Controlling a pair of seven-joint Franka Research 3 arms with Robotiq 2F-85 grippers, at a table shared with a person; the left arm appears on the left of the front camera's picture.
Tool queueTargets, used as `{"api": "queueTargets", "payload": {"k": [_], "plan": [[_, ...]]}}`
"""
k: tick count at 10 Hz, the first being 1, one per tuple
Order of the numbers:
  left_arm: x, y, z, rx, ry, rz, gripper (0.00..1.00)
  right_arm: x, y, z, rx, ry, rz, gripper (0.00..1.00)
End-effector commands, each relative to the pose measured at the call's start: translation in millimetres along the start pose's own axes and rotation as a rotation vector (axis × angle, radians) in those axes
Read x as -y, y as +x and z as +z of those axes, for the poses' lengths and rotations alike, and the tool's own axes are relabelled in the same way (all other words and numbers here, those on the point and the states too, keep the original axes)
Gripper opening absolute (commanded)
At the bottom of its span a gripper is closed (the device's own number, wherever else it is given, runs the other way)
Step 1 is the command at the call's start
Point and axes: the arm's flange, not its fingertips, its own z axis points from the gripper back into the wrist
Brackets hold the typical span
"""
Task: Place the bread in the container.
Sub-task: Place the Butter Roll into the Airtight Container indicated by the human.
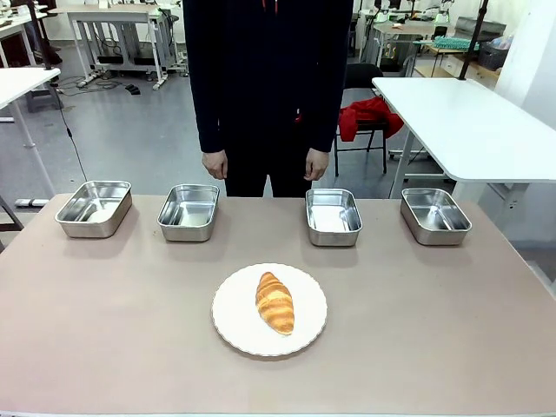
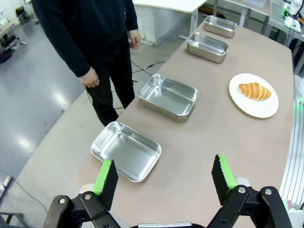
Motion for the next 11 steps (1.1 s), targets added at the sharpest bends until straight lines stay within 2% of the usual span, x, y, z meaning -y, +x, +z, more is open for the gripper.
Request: {"api": "queueTargets", "payload": {"k": [1,11], "plan": [[0.2,0.8,0.5,0.004,-0.007,-0.015,1.0,-1.1,1.9,0.8,0.001,0.0,0.005,1.0],[0.2,0.8,0.5,0.004,-0.007,-0.015,1.0,-1.1,1.9,0.8,0.001,0.0,0.005,1.0]]}}
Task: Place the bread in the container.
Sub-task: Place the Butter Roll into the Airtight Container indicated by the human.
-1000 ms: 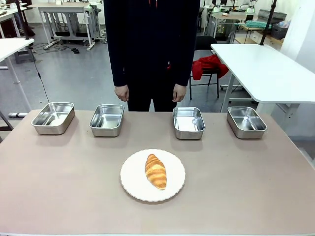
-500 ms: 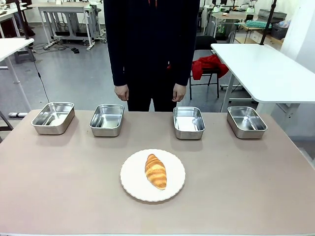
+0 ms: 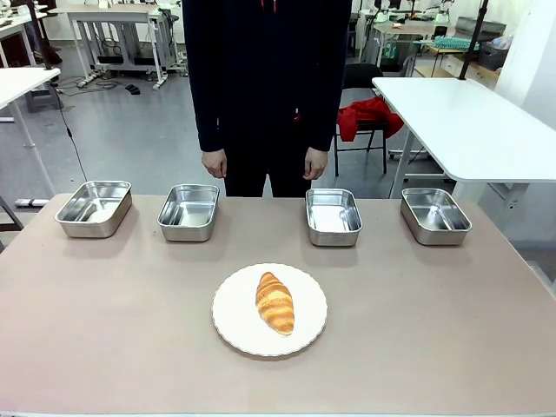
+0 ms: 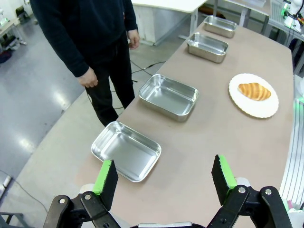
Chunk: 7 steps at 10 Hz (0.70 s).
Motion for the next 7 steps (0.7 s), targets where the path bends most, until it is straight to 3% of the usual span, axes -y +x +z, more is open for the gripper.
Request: {"api": "queueTargets", "payload": {"k": [1,7], "plan": [[0.2,0.8,0.5,0.004,-0.007,-0.015,1.0,-1.1,1.9,0.9,0.001,0.0,0.005,1.0],[0.2,0.8,0.5,0.004,-0.007,-0.015,1.0,-1.1,1.9,0.9,0.001,0.0,0.005,1.0]]}}
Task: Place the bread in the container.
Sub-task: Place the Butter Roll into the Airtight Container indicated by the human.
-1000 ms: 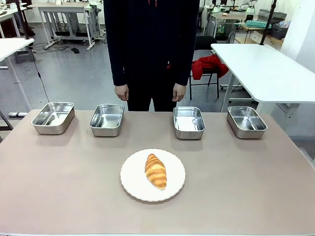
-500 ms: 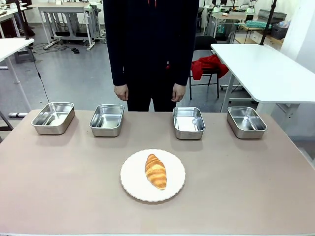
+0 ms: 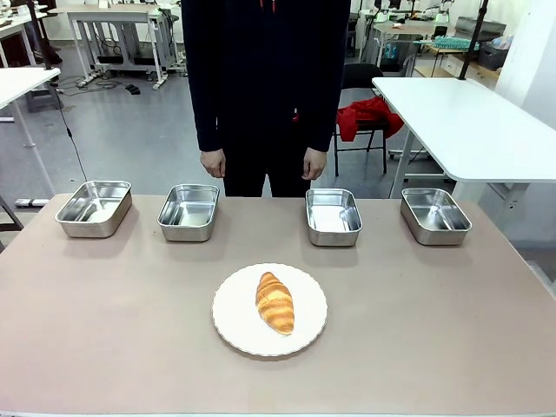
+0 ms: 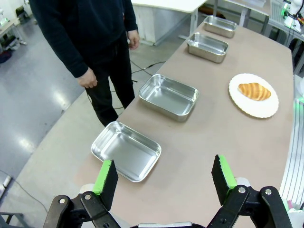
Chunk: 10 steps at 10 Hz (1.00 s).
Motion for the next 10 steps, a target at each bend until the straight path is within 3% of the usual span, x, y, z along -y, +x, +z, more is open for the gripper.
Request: {"api": "queueTargets", "payload": {"k": [1,10], "plan": [[0.2,0.8,0.5,0.004,-0.007,-0.015,1.0,-1.1,1.9,0.9,0.001,0.0,0.005,1.0],[0.2,0.8,0.5,0.004,-0.007,-0.015,1.0,-1.1,1.9,0.9,0.001,0.0,0.005,1.0]]}}
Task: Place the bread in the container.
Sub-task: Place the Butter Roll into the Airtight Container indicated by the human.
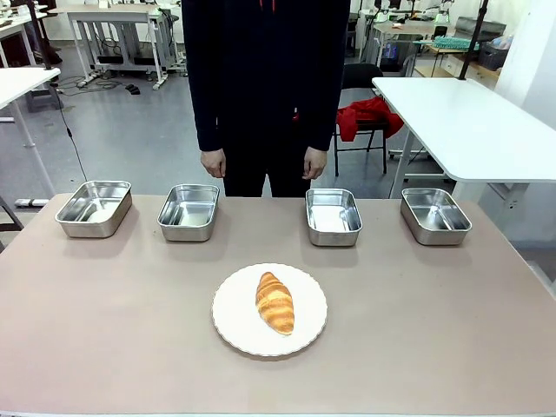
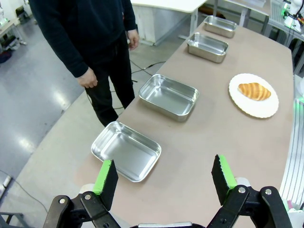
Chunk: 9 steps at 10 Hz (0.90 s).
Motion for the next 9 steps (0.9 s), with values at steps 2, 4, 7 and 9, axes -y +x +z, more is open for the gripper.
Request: {"api": "queueTargets", "payload": {"k": [2,4,7,9], "plan": [[0.2,0.8,0.5,0.004,-0.007,-0.015,1.0,-1.1,1.9,0.9,0.001,0.0,0.005,1.0],[0.2,0.8,0.5,0.004,-0.007,-0.015,1.0,-1.1,1.9,0.9,0.001,0.0,0.005,1.0],[0.2,0.8,0.5,0.004,-0.007,-0.015,1.0,-1.1,1.9,0.9,0.001,0.0,0.005,1.0],[0.2,0.8,0.5,0.004,-0.007,-0.015,1.0,-1.1,1.9,0.9,0.001,0.0,0.005,1.0]]}}
